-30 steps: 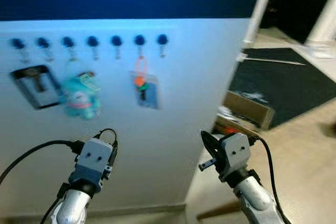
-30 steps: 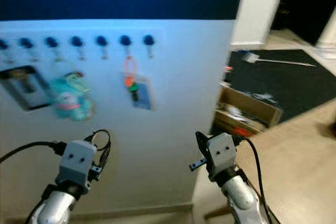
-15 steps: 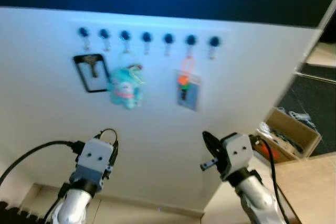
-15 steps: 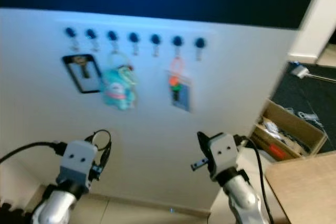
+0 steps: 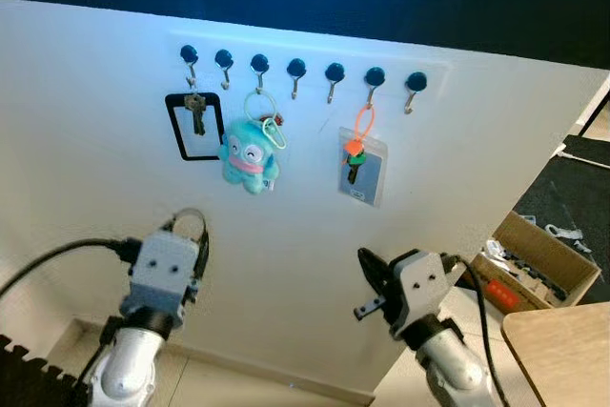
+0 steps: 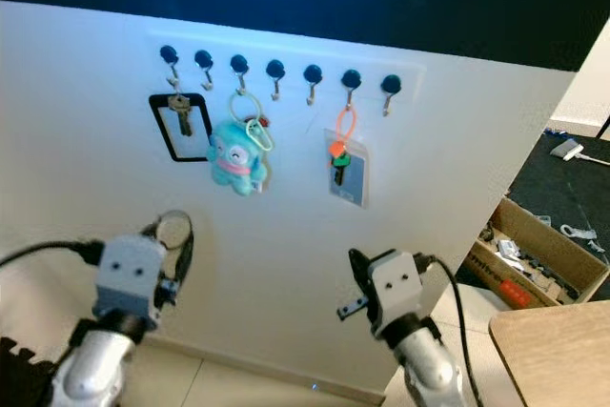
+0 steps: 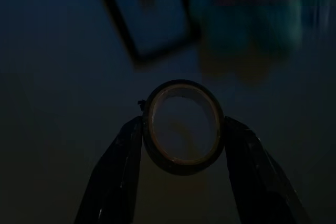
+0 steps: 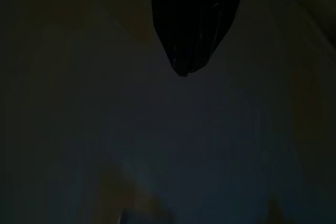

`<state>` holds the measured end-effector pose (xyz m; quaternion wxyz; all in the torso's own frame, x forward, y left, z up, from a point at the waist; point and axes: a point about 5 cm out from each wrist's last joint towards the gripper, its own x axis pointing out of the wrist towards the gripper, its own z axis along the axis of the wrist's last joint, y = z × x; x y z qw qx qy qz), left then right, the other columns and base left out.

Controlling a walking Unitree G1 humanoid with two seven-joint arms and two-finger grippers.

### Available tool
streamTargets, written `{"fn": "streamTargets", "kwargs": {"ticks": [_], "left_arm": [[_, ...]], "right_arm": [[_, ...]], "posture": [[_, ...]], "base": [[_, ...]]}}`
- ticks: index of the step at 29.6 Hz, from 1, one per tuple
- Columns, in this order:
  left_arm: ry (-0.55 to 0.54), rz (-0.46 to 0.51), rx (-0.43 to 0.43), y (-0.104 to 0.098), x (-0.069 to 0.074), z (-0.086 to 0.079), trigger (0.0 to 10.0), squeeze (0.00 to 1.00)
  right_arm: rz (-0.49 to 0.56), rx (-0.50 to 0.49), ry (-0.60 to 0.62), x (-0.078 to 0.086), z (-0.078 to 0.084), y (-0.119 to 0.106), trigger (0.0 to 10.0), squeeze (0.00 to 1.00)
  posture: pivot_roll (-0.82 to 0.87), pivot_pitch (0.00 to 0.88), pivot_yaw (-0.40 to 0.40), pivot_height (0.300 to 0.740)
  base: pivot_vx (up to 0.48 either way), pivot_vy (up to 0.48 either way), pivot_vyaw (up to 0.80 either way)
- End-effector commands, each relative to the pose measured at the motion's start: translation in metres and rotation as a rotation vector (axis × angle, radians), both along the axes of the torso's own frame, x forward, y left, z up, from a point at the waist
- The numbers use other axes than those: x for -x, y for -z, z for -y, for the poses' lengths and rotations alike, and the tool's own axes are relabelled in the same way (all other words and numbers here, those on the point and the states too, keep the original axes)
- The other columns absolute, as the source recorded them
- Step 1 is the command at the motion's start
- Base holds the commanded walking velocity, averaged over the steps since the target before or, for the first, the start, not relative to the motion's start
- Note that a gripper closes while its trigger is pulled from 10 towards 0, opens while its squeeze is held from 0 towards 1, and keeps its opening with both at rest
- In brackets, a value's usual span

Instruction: Hang keys on a hook

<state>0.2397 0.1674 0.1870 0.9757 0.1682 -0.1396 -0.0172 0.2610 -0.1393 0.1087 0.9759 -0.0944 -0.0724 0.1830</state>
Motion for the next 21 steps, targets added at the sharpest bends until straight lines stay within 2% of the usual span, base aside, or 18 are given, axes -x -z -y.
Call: {"fn": "streamTargets", "kwargs": {"ticks": [1,5,9,10,11,16,21], "left_arm": [[0.017,0.05,0.038,-0.017,-0.003,0.008,10.0,0.0],[0.042,0.099,0.085,-0.034,-0.007,0.013,10.0,0.0],[0.104,0.164,0.212,-0.063,-0.007,0.021,10.0,0.0],[0.133,0.193,0.221,-0.073,-0.006,0.023,10.0,0.0],[0.192,0.252,0.217,-0.095,-0.005,0.031,10.0,0.0],[0.248,0.284,0.2,-0.106,-0.006,0.042,10.0,0.0],[0.314,0.295,0.223,-0.111,-0.018,0.067,10.0,0.0]], "right_arm": [[-0.034,0.0,0.02,0.006,-0.001,0.012,10.0,0.0],[-0.03,-0.007,0.051,0.006,0.001,0.012,10.0,0.0],[-0.01,-0.01,0.082,0.001,0.007,0.007,10.0,0.0],[-0.003,-0.008,0.083,0.0,0.008,0.005,10.0,0.0],[0.016,-0.005,0.085,-0.004,0.011,0.0,10.0,0.0],[0.064,-0.008,0.073,-0.01,0.01,-0.011,10.0,0.0],[0.178,-0.031,0.0,-0.013,-0.002,-0.038,10.0,0.0]], "posture": [[0.17,0.13,-0.043,0.74],[0.16,0.127,-0.042,0.74],[0.15,0.125,-0.036,0.74],[0.15,0.122,-0.033,0.74],[0.15,0.121,-0.034,0.74],[0.16,0.115,-0.036,0.74],[0.16,0.118,-0.038,0.74]], "base": [[0.0,0.0,0.0],[0.0,0.0,0.0],[0.0,0.0,0.0],[0.0,0.0,0.0],[0.0,0.0,0.0],[0.0,0.0,0.0],[0.0,0.0,0.0]]}}
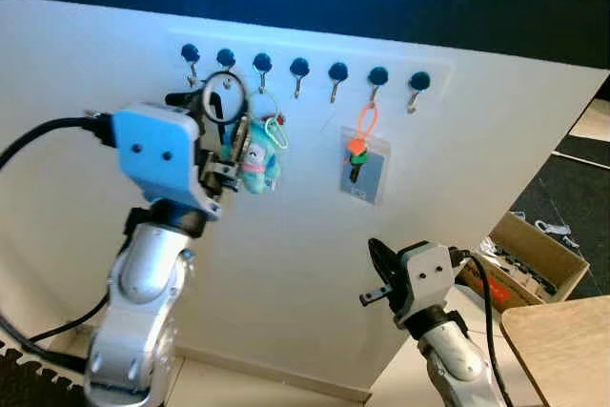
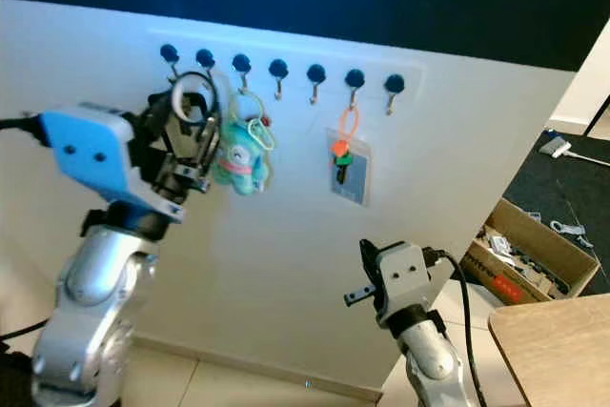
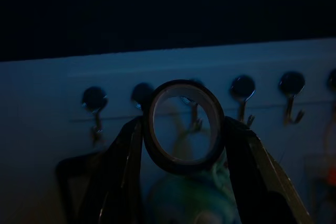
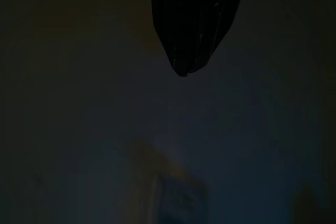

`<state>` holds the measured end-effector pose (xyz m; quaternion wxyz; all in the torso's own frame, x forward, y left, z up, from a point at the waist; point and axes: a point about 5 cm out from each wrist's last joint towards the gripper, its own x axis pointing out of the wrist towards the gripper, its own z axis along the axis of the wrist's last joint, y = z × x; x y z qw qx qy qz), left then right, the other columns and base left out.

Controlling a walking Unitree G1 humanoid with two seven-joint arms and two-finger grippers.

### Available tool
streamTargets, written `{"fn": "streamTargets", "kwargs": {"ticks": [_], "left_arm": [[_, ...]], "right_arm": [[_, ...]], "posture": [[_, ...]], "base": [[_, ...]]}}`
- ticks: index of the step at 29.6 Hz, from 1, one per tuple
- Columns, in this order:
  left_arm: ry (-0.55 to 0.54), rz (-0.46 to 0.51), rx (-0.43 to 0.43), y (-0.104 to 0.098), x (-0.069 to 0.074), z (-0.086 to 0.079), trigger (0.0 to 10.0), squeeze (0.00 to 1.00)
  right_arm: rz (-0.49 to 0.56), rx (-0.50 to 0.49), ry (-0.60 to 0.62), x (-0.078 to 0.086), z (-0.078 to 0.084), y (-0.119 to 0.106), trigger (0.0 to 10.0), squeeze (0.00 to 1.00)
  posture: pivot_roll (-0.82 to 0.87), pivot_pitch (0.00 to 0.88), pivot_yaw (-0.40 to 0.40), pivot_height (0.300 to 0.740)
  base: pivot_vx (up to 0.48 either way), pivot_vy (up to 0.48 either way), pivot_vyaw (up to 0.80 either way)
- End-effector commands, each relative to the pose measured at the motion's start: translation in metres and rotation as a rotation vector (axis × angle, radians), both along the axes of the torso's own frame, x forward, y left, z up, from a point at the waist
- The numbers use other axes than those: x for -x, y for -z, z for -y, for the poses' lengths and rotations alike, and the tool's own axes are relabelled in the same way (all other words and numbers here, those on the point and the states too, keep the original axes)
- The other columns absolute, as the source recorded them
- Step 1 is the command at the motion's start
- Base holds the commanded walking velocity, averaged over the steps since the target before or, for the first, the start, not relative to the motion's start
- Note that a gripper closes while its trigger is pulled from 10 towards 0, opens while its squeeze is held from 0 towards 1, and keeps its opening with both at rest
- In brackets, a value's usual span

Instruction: Hang keys on a hook

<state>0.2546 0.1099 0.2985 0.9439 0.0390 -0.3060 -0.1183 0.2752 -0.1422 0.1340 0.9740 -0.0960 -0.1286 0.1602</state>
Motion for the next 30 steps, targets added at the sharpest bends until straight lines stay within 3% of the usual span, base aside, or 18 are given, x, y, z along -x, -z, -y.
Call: {"fn": "streamTargets", "kwargs": {"ticks": [1,3,5,11,15,22,30], "left_arm": [[0.037,-0.006,0.006,0.0,-0.007,0.016,10.0,0.0],[0.047,-0.015,0.012,0.0,-0.009,0.019,10.0,0.0],[0.066,-0.019,0.018,-0.006,-0.016,0.025,10.0,0.0],[0.109,-0.023,0.046,-0.017,-0.02,0.032,10.0,0.0],[0.133,-0.023,0.052,-0.017,-0.02,0.038,10.0,0.0],[0.206,-0.046,0.043,-0.017,-0.019,0.059,10.0,0.0],[0.238,-0.03,0.005,-0.017,-0.016,0.07,10.0,0.0]], "right_arm": [[0.099,-0.015,-0.053,0.002,-0.009,-0.022,10.0,0.0],[0.119,-0.019,-0.064,0.003,-0.012,-0.027,10.0,0.0],[0.195,-0.051,-0.101,0.008,-0.023,-0.05,10.0,0.0],[0.241,-0.07,-0.111,0.015,-0.03,-0.061,10.0,0.0],[0.24,-0.074,-0.094,0.018,-0.029,-0.061,10.0,0.0],[0.284,-0.105,0.051,0.019,-0.017,-0.069,10.0,0.0],[0.298,-0.105,0.093,0.017,-0.013,-0.072,10.0,0.0]], "posture": [[0.15,0.118,-0.034,0.74],[0.15,0.118,-0.034,0.74],[0.14,0.12,-0.023,0.74],[0.12,0.122,-0.009,0.74],[0.12,0.123,-0.003,0.74],[0.12,0.124,0.005,0.74],[0.12,0.123,0.009,0.74]], "base": [[0.0,0.0,0.0],[0.0,0.0,0.0],[0.0,0.0,0.0],[0.0,0.0,0.0],[0.0,0.0,0.0],[0.0,0.0,0.0],[0.0,0.0,0.0]]}}
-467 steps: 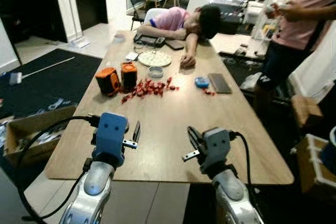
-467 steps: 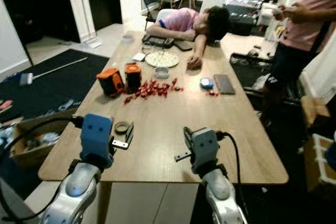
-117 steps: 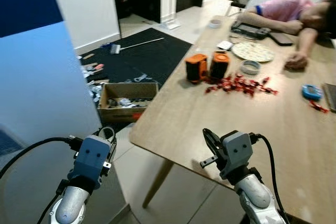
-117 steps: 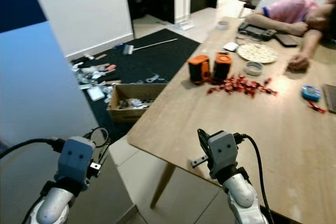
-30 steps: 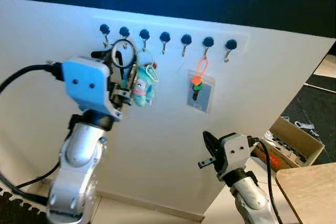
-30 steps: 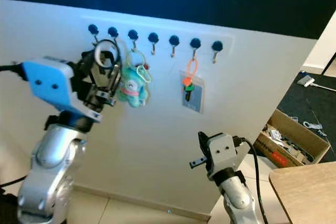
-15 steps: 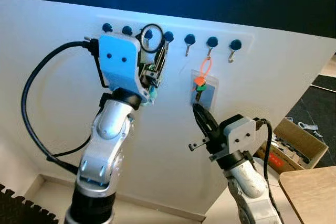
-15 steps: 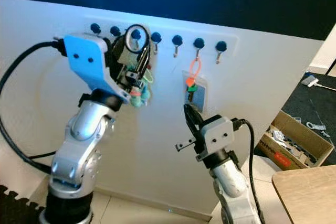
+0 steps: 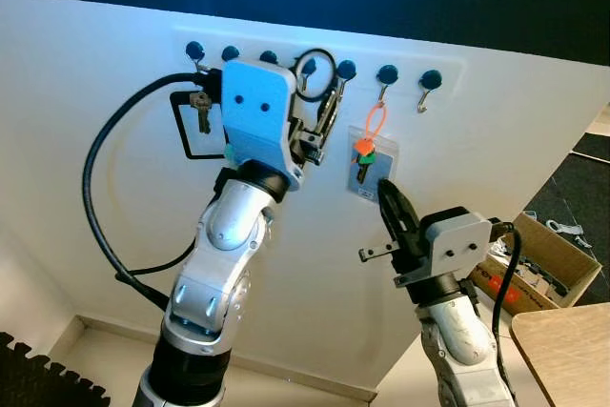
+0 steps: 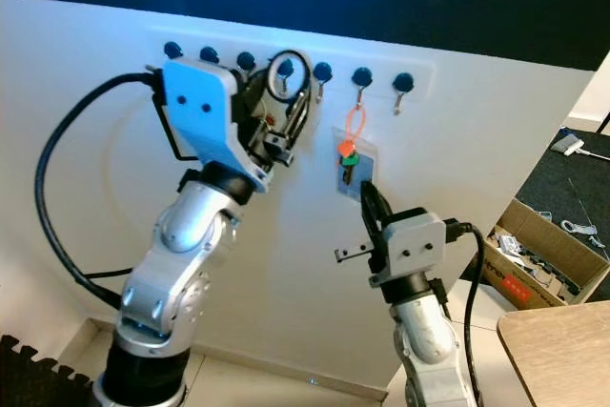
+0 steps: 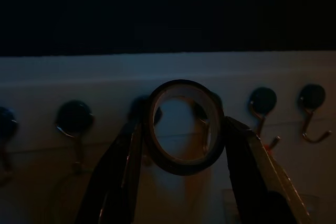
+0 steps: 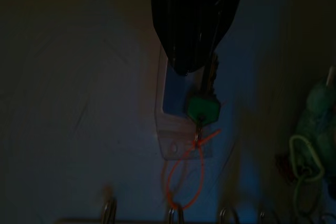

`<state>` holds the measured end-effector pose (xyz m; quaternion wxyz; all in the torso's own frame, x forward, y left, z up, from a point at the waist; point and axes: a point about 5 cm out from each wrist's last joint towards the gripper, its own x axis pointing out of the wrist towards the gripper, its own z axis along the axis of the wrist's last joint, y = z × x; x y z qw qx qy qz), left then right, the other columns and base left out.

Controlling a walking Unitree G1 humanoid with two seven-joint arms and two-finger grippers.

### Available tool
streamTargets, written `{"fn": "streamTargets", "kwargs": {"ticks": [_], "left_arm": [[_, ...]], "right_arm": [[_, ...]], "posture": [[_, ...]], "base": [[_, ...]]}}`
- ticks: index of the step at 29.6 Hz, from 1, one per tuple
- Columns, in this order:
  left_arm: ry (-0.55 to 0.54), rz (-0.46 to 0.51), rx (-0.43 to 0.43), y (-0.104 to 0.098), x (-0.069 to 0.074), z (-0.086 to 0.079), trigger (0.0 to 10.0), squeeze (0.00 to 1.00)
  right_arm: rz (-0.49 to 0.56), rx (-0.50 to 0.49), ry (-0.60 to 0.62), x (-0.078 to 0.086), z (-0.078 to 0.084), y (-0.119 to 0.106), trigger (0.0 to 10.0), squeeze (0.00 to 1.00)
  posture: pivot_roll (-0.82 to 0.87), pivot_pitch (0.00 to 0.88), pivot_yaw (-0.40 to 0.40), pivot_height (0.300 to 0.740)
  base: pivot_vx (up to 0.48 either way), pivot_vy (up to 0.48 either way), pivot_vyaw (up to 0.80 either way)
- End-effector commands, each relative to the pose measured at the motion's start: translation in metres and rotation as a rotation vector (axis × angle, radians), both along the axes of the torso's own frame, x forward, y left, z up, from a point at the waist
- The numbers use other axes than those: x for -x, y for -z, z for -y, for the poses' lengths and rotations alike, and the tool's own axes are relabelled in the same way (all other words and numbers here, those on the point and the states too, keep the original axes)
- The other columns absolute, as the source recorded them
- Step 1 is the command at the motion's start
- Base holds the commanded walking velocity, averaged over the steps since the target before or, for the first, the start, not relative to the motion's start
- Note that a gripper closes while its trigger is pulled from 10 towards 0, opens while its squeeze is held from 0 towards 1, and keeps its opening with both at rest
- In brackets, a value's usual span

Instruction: Hang keys on a hook

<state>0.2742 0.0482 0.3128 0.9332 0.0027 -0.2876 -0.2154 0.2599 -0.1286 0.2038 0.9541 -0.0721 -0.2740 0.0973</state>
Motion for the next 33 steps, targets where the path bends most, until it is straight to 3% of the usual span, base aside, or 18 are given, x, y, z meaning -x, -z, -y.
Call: {"fn": "streamTargets", "kwargs": {"ticks": [1,5,15,25,30,33], "left_arm": [[0.031,0.014,0.004,-0.003,0.003,0.009,10.0,0.0],[0.086,0.014,-0.029,0.004,0.009,0.025,10.0,0.0],[0.144,0.006,-0.046,0.01,0.014,0.039,10.0,0.0],[0.074,-0.051,-0.106,0.032,0.001,0.033,10.0,0.0],[0.058,-0.037,-0.082,0.028,-0.001,0.029,10.0,0.0],[0.084,0.011,-0.037,0.014,0.004,0.023,10.0,0.0]], "right_arm": [[0.003,-0.001,0.011,0.001,0.001,-0.002,10.0,0.0],[-0.01,0.009,0.004,0.001,-0.001,0.001,10.0,0.0],[-0.021,0.018,-0.004,0.001,-0.003,0.003,10.0,0.0],[-0.034,0.021,0.0,0.0,-0.002,0.006,10.0,0.0],[-0.034,0.019,-0.002,0.0,-0.002,0.006,10.0,0.0],[-0.034,0.02,-0.001,0.0,-0.002,0.006,10.0,0.0]], "posture": [[0.12,0.123,0.009,0.74],[0.12,0.126,0.008,0.74],[0.12,0.127,0.007,0.74],[0.11,0.128,0.01,0.74],[0.11,0.127,0.009,0.74],[0.11,0.127,0.006,0.74]], "base": [[0.0,0.0,0.0],[0.0,0.0,0.0],[0.0,0.0,0.0],[0.0,0.0,0.0],[0.0,0.0,0.0],[0.0,0.0,0.0]]}}
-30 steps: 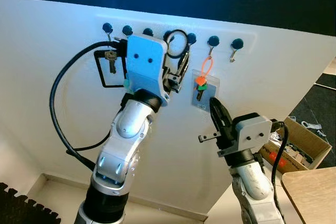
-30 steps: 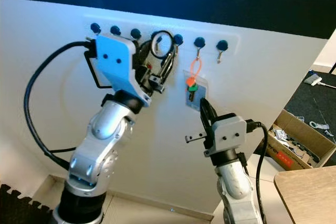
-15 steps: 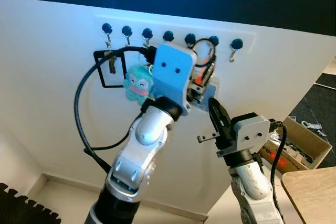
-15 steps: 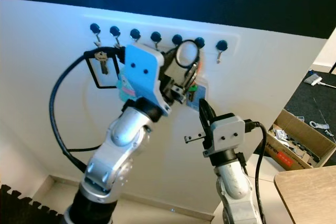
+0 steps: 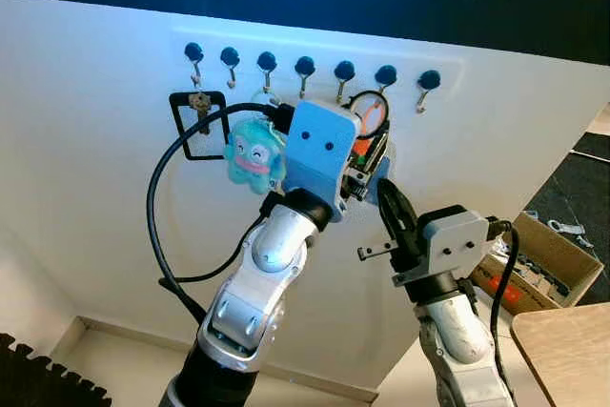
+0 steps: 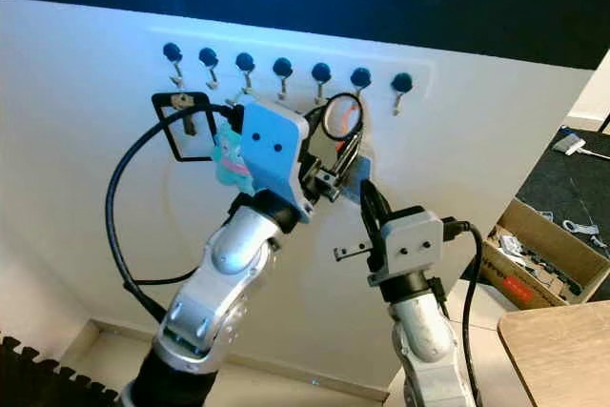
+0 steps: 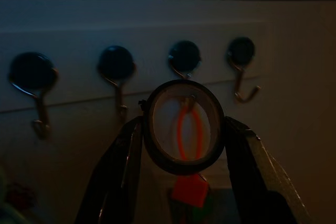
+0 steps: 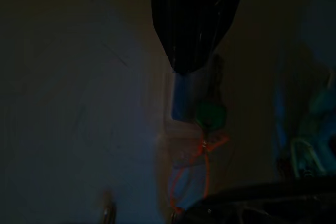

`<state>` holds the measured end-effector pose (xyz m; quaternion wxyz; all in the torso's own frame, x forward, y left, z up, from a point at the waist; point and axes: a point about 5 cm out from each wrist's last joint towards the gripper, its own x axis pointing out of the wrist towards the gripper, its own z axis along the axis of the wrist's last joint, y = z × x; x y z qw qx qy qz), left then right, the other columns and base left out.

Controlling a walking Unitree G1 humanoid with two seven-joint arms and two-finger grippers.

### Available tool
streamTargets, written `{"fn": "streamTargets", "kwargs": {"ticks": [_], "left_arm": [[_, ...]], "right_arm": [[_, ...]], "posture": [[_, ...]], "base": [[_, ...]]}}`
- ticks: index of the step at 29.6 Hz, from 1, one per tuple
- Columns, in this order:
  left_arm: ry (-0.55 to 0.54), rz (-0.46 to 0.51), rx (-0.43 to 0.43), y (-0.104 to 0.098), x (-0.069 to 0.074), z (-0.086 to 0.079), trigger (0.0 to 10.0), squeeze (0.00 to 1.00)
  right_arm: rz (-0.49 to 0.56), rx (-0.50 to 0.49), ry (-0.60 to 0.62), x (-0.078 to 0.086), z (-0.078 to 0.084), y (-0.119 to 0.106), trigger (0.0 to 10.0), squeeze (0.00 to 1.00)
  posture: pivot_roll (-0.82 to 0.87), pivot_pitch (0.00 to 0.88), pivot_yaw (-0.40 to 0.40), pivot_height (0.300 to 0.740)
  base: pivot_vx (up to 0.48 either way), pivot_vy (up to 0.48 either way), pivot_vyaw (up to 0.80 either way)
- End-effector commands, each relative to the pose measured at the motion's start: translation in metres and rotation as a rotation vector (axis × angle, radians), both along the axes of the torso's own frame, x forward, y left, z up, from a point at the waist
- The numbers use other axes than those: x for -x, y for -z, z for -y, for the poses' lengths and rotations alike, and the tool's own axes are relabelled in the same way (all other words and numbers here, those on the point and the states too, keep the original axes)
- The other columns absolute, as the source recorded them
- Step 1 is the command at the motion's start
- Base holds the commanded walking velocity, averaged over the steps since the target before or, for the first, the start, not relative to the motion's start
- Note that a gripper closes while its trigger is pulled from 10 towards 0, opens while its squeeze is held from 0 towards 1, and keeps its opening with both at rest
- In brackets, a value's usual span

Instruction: Hang keys on a hook

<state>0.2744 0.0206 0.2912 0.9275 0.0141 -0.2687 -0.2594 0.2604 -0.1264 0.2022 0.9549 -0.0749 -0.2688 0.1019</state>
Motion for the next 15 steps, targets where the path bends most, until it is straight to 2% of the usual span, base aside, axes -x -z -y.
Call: {"fn": "streamTargets", "kwargs": {"ticks": [1,5,8,15], "left_arm": [[0.012,0.044,0.025,-0.009,0.005,-0.005,10.0,0.0],[0.047,0.085,0.037,-0.019,0.014,-0.01,10.0,0.0],[0.041,0.093,0.036,-0.02,0.016,-0.012,10.0,0.0],[-0.026,0.065,-0.012,-0.005,0.004,-0.017,10.0,0.0]], "right_arm": [[-0.024,0.012,0.005,0.0,0.0,0.005,10.0,0.0],[-0.026,0.016,0.003,0.0,0.0,0.005,10.0,0.0],[-0.027,0.017,0.001,-0.001,0.0,0.006,10.0,0.0],[-0.025,0.019,-0.01,-0.002,-0.001,0.005,10.0,0.0]], "posture": [[0.11,0.127,0.006,0.74],[0.12,0.126,0.0,0.74],[0.12,0.125,-0.001,0.74],[0.13,0.122,-0.004,0.74]], "base": [[0.0,0.0,0.0],[0.0,0.0,0.0],[0.0,0.0,0.0],[0.0,0.0,0.0]]}}
